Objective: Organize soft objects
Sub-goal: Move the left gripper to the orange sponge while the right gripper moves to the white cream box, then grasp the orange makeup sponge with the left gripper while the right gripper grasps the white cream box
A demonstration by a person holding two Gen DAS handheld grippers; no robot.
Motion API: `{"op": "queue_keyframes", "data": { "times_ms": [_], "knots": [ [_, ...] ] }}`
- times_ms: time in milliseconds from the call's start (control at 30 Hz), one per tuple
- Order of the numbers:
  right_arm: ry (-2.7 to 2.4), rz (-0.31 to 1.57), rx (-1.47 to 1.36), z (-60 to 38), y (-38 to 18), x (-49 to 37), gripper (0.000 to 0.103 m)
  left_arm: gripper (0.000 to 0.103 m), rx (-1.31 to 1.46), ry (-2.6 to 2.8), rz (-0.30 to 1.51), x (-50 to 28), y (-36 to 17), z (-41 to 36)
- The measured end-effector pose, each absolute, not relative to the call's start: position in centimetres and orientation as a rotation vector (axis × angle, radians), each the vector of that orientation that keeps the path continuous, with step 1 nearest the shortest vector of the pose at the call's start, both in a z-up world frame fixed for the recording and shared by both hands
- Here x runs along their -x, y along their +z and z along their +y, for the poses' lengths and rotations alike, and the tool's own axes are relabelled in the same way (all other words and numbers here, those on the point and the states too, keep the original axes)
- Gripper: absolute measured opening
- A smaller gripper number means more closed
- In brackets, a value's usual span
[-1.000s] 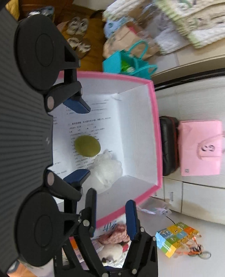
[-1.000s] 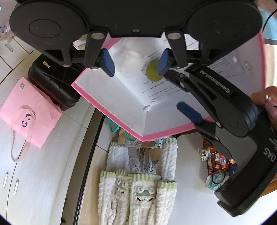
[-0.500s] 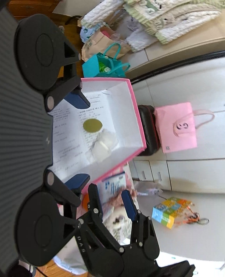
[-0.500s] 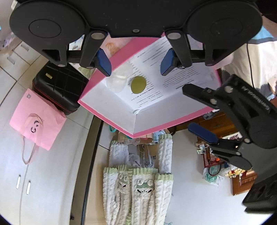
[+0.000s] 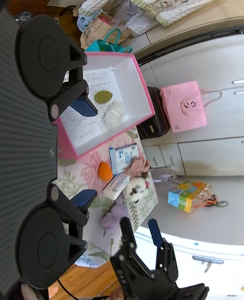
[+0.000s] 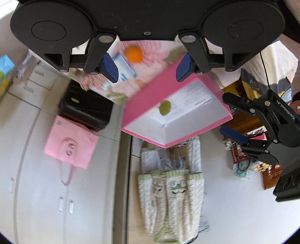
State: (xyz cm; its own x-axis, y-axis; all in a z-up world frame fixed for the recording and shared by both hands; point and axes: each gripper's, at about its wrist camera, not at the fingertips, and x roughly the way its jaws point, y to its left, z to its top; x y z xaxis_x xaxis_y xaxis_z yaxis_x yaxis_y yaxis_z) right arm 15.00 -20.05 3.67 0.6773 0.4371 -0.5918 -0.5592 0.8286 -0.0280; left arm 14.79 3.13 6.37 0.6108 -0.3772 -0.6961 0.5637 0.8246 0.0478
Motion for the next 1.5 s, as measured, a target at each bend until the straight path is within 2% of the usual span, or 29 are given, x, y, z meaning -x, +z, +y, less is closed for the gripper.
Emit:
{"op": "queue_keyframes", "data": {
  "times_ms": [433,800,1033,1233,1433,1500],
  "knots": [
    [0.430,0.639,0.212,-26.2,-1.0,-9.7,0.075,0.084,-0.324,-0.691,0.763,-12.6,2.0,-3.5],
    [0.477,0.652,0.205,-25.3,-6.2,-12.6,0.075,0.080,-0.243,-0.634,0.763,-15.3,-1.6,-6.8],
    [0.431,0.595,0.196,-24.3,-10.0,-15.6,0.075,0.069,-0.204,-0.562,0.771,-18.3,-4.1,-8.3],
    [0.385,0.542,0.153,-22.9,-12.4,-17.2,0.074,0.067,-0.173,-0.479,0.724,-20.2,-6.5,-9.1],
    [0.294,0.503,0.062,-22.0,-13.5,-18.5,0.073,0.058,-0.153,-0.404,0.707,-21.9,-8.4,-9.8],
    [0.302,0.504,0.051,-21.9,-13.5,-19.0,0.063,0.057,-0.135,-0.385,0.712,-22.5,-8.9,-9.7]
  ]
}}
